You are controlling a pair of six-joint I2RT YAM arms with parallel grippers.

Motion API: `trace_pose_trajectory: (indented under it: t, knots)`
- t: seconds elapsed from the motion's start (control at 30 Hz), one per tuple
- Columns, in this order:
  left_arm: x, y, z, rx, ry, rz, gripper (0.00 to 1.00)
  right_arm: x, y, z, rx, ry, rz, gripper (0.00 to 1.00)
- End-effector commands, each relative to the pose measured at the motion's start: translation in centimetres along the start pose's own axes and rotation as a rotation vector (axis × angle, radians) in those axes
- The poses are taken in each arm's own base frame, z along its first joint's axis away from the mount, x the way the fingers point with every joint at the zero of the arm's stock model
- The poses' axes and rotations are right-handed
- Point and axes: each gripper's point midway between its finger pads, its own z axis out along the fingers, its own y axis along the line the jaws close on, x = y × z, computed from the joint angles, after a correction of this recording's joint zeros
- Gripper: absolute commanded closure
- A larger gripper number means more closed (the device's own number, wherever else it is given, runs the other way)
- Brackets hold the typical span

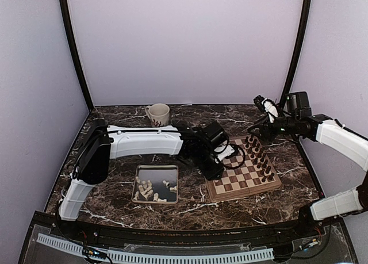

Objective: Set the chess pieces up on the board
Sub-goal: Place the pawn at g1, then pick up the pawn from g1.

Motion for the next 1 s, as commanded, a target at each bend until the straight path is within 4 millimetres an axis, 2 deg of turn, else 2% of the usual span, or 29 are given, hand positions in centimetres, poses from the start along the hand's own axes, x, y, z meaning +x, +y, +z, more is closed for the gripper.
trace_pose_trajectory:
  t: [0.0,0.1,0.2,0.27,0.37,0.53,0.63,0.77,0.8,0.87,0.97]
  knots:
    - [-1.5,-0.8,-2.6,0.027,-0.013,0.008,0.70,-0.1,0.2,0.1,-0.022,-0.011,-0.013,0.51]
    - [-2.2,-1.0,-6.0,0.017,-0.034,0.034,0.69,0.1,0.5,0.2,-0.043,0.010,-0.031,0.50]
    - [-2.3,0.1,-9.2,-0.061,-0.062,0.070,0.68,0.0,0.6,0.2,-0.065,0.033,-0.049,0.50]
    - [-1.9,1.1,-11.1,-0.106,-0.076,0.076,0.68,0.4,1.4,0.2,-0.114,0.057,-0.065,0.50]
    - [-0.1,3.7,-12.5,-0.147,-0.065,0.034,0.68,0.7,3.5,0.5,-0.215,0.100,-0.120,0.50]
    - [2.3,8.6,-14.4,-0.201,-0.103,-0.092,0.68,2.5,8.2,1.8,-0.379,0.245,-0.222,0.53]
    - [3.1,12.0,-15.8,-0.233,-0.182,-0.177,0.68,3.8,10.6,3.1,-0.415,0.320,-0.275,0.53]
    - [4.1,16.2,-17.0,-0.266,-0.259,-0.314,0.67,5.7,12.5,4.5,-0.436,0.431,-0.336,0.54]
    - [4.3,16.9,-17.3,-0.276,-0.272,-0.340,0.68,5.2,12.7,4.8,-0.435,0.432,-0.353,0.55]
    - [4.8,18.0,-17.7,-0.294,-0.290,-0.375,0.68,5.3,13.3,5.2,-0.442,0.455,-0.378,0.55]
    - [5.5,18.4,-17.7,-0.306,-0.292,-0.396,0.67,5.8,14.5,5.7,-0.451,0.485,-0.422,0.55]
